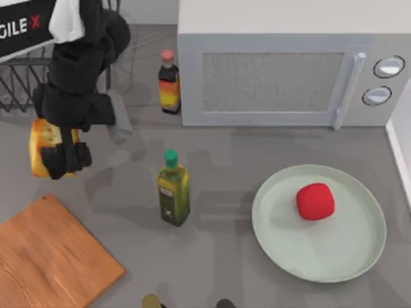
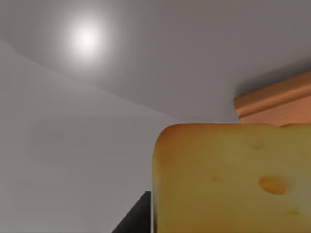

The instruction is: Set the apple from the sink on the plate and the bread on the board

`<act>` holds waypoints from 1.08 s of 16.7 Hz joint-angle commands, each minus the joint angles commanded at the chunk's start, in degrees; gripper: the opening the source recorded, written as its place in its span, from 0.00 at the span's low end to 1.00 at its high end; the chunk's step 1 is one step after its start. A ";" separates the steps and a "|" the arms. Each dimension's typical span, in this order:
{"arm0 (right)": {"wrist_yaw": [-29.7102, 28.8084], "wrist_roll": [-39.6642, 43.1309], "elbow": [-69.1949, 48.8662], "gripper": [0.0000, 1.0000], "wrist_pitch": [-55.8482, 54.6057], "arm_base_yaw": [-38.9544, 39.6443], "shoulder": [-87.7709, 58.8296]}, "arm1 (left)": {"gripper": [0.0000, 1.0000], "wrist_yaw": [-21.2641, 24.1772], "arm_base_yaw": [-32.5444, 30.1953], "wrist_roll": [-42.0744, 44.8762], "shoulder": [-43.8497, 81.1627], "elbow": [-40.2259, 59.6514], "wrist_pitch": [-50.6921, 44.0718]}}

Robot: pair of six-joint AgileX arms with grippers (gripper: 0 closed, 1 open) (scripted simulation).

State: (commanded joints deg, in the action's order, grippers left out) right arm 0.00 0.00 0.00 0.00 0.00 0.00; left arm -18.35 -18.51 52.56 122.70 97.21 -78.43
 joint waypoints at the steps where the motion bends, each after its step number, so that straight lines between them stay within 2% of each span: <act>1: 0.00 0.00 0.00 1.00 0.00 0.00 0.00 | 0.00 0.03 0.00 -0.05 -0.69 1.54 -2.28; 4: 0.00 0.00 0.00 1.00 0.00 0.00 0.00 | 0.00 0.14 0.04 -0.22 -2.22 4.70 -6.46; 11: 0.00 0.00 0.00 1.00 0.00 0.00 0.00 | 0.00 0.29 0.19 -1.79 -2.31 4.34 -6.43; 14: 0.00 0.00 0.00 1.00 0.00 0.00 0.00 | 0.00 1.04 0.60 -8.66 -3.29 2.55 -5.93; 18: 0.00 0.00 0.00 1.00 0.00 0.00 0.00 | 0.00 2.91 1.60 -25.46 -6.17 -2.14 -4.40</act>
State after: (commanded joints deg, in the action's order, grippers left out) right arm 0.00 0.00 0.00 0.00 0.00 0.00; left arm -15.44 -16.91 27.10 116.53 95.07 -82.83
